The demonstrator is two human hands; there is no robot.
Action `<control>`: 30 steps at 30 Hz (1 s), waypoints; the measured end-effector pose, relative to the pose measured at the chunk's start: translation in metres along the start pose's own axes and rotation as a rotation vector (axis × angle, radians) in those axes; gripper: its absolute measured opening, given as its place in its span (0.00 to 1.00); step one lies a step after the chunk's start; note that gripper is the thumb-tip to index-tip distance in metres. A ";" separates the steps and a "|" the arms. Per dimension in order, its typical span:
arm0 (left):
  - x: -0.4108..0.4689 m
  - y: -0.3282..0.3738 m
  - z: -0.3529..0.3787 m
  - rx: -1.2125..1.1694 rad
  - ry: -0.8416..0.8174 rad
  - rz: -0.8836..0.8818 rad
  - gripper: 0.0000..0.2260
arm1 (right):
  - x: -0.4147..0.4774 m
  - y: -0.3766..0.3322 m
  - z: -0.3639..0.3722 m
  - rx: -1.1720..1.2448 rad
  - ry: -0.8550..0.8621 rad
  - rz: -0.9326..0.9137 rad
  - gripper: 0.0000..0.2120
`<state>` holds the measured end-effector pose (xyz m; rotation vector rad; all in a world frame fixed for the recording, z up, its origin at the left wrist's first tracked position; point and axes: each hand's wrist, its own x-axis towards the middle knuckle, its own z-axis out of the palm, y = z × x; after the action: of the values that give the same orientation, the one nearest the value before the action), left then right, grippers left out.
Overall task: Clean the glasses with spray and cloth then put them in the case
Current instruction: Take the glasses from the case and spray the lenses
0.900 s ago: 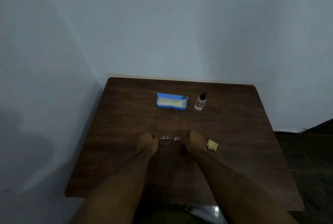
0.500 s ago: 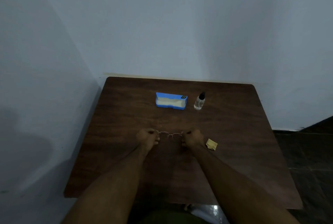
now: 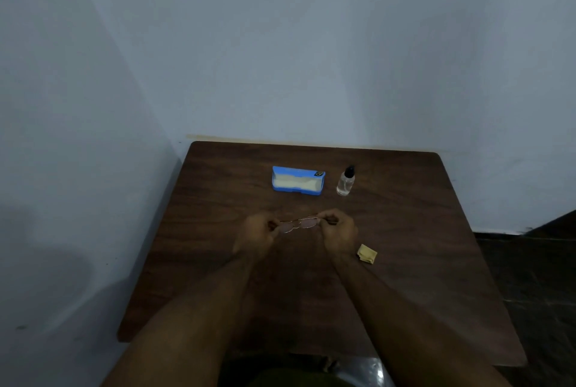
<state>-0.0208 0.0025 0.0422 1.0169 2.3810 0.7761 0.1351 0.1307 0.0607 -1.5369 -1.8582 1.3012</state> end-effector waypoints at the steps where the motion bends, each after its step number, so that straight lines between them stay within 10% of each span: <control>1: 0.000 0.000 0.000 0.042 0.013 0.036 0.03 | 0.000 0.000 0.000 0.005 0.005 -0.002 0.06; 13: 0.005 0.029 -0.006 -0.227 0.351 0.078 0.05 | -0.005 0.005 -0.004 -0.003 0.071 -0.100 0.08; 30: 0.005 0.044 -0.040 -0.431 0.508 0.228 0.02 | 0.009 -0.024 -0.028 -0.380 0.064 -0.746 0.03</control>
<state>-0.0248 0.0184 0.0998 0.9985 2.3364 1.7201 0.1410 0.1510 0.0924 -0.8423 -2.3862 0.5749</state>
